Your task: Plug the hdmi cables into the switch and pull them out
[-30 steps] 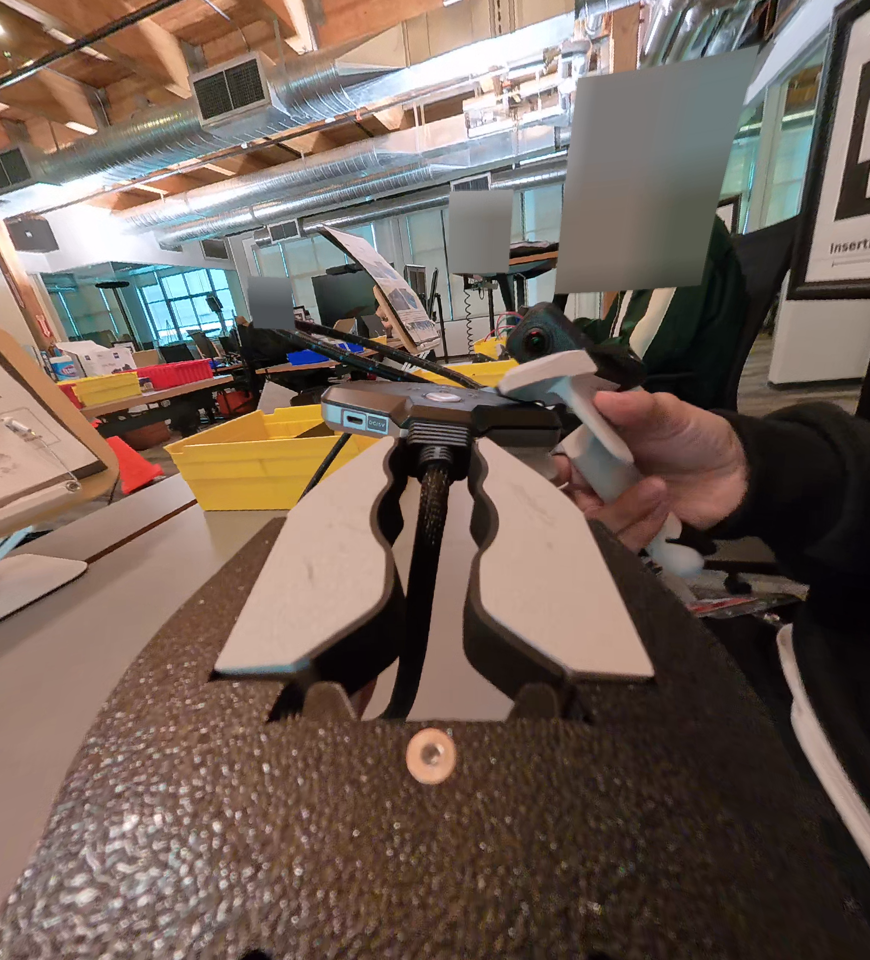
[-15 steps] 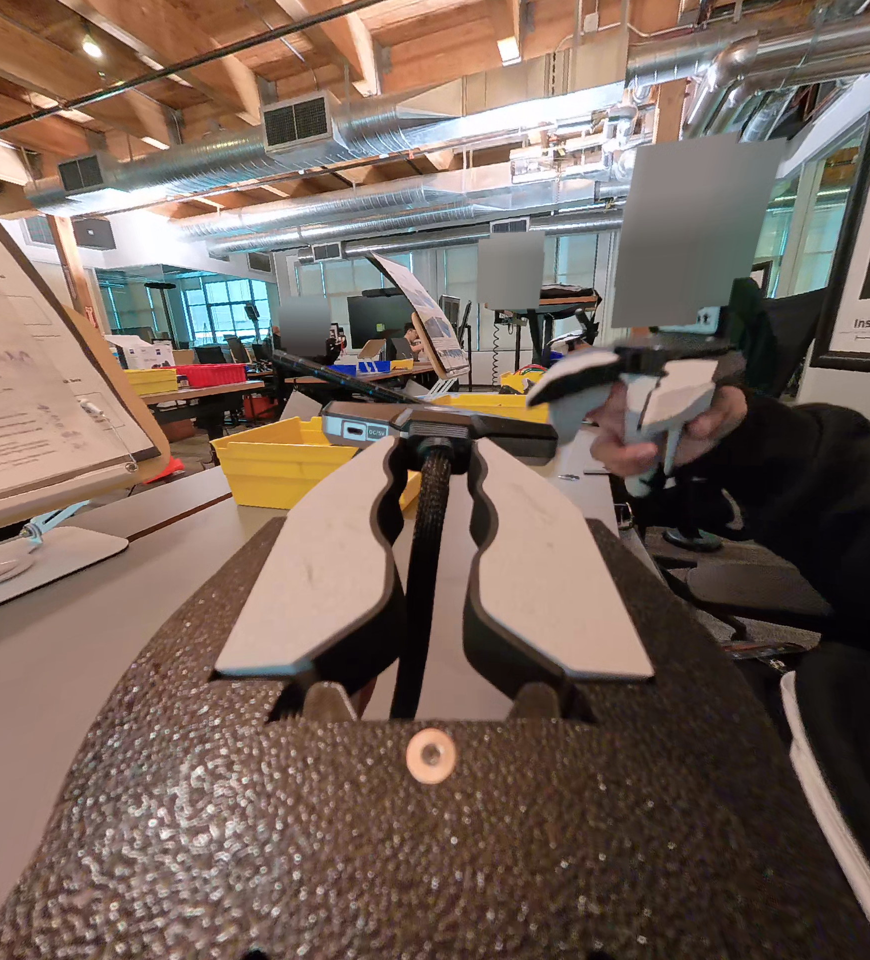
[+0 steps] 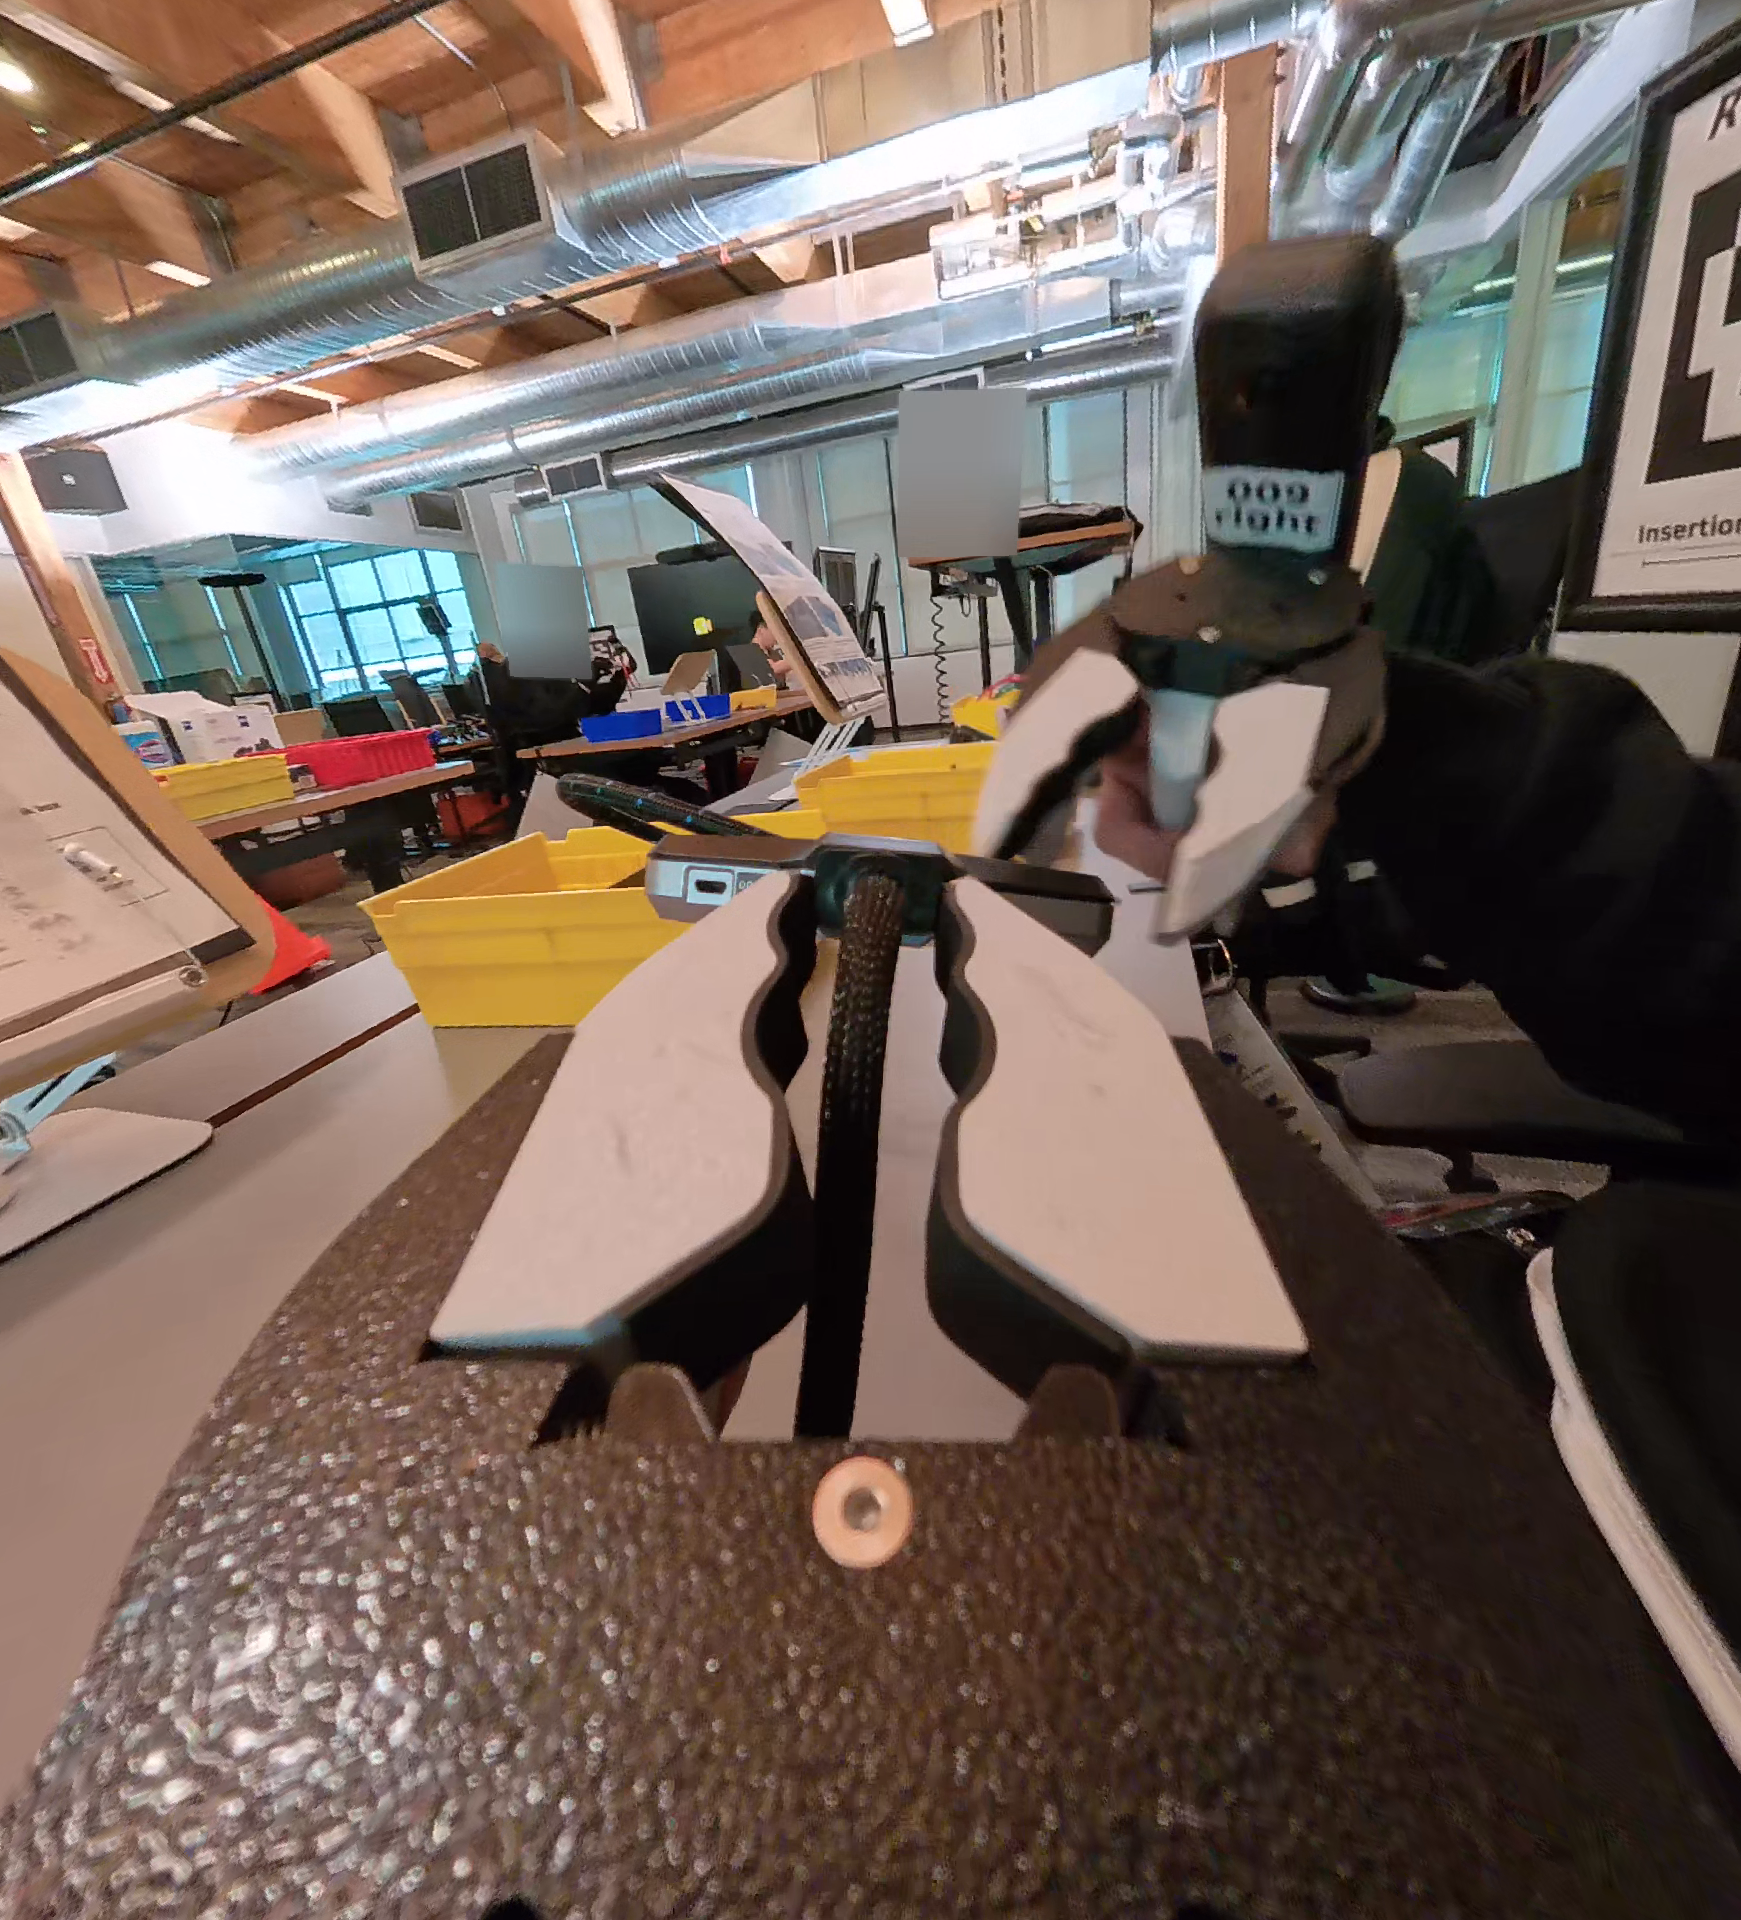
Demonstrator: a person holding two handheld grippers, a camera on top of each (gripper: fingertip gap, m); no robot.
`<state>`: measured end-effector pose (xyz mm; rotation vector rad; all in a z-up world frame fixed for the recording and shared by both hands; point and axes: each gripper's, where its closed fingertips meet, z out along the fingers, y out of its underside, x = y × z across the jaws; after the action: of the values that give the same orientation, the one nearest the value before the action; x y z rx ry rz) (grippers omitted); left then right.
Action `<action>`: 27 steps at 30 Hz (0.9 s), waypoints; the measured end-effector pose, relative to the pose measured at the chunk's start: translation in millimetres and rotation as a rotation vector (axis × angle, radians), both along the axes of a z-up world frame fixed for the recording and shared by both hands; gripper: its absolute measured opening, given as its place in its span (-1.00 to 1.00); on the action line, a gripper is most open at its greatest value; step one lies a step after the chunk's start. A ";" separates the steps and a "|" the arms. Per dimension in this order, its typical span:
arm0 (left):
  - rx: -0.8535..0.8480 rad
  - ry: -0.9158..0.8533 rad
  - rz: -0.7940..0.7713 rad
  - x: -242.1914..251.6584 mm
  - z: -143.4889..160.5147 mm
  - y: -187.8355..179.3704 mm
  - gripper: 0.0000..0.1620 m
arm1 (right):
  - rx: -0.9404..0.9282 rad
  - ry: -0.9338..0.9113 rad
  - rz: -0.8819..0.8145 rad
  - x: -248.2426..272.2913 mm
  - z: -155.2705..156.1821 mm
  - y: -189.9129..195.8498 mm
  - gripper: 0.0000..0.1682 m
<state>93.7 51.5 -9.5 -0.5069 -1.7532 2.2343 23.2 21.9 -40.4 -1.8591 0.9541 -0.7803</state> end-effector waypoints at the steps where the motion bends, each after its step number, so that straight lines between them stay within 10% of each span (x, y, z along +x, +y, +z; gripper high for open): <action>1: -0.009 0.014 0.006 3.1 1.9 1.7 -0.72 | 0.190 -0.003 0.019 -3.8 3.3 9.7 -0.40; 5: -0.044 0.052 0.007 6.6 10.1 6.5 -0.72 | 1.029 -0.060 0.051 3.9 20.7 18.2 -0.46; 9: -0.060 0.033 -0.017 -6.5 13.3 4.4 -0.73 | 1.352 -0.183 -0.032 21.3 28.8 1.9 -0.49; 27: -0.049 -0.181 0.030 -23.0 -10.0 -4.3 -0.73 | 1.040 -0.101 -0.228 25.3 31.6 2.1 -0.66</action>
<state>70.7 47.2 -19.5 -0.7190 -1.8060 2.3211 48.5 24.0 -8.8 -0.8119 1.2013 -0.3600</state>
